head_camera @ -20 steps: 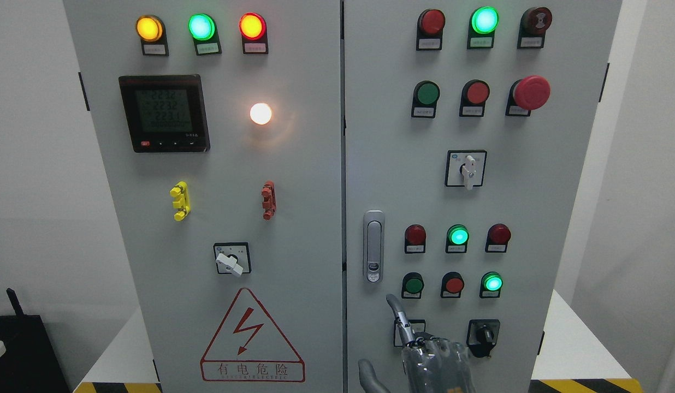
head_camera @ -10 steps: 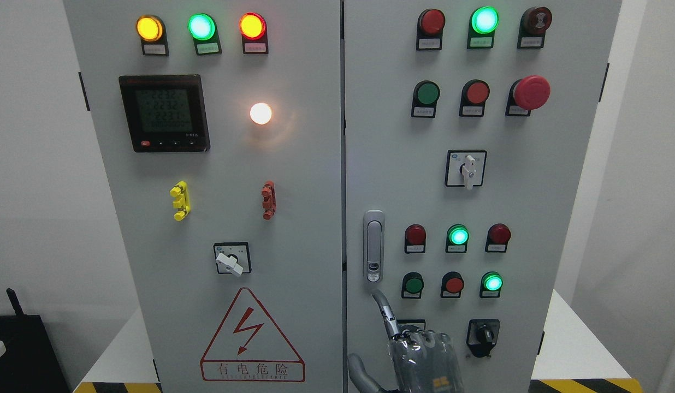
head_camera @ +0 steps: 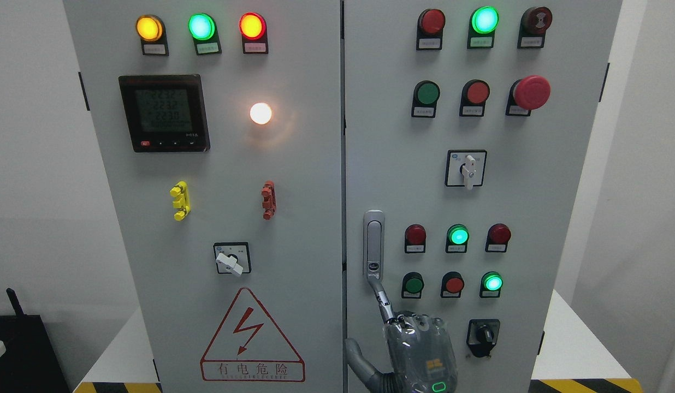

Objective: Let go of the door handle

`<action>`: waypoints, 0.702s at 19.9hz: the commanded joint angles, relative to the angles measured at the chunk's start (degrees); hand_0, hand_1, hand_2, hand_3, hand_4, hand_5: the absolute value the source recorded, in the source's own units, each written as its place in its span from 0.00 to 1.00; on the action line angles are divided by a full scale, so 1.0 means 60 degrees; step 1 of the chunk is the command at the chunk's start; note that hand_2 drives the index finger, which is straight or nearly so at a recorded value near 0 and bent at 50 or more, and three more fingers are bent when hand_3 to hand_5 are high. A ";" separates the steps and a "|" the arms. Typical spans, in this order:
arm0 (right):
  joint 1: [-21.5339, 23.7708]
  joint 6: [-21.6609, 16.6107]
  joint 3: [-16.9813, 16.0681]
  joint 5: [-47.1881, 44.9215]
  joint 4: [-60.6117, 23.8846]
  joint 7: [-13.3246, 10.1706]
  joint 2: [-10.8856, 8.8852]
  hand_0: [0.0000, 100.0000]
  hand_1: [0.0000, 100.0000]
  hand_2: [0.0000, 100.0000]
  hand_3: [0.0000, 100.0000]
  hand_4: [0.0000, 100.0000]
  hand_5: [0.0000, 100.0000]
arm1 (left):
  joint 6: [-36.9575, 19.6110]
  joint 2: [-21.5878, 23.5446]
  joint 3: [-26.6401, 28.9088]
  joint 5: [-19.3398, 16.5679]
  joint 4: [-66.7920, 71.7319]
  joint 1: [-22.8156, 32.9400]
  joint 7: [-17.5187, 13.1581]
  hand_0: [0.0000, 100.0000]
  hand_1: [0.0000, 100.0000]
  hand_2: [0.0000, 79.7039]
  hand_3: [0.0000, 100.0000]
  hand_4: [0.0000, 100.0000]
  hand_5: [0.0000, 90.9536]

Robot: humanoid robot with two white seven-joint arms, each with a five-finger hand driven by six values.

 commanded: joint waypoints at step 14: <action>-0.0218 0.0309 0.0036 -0.0054 0.0587 -0.0070 0.0024 0.37 0.34 0.00 1.00 1.00 1.00 | 0.0006 0.0012 -0.0132 0.0000 0.0190 0.0001 -0.0007 0.12 0.39 0.00 0.00 0.00 0.00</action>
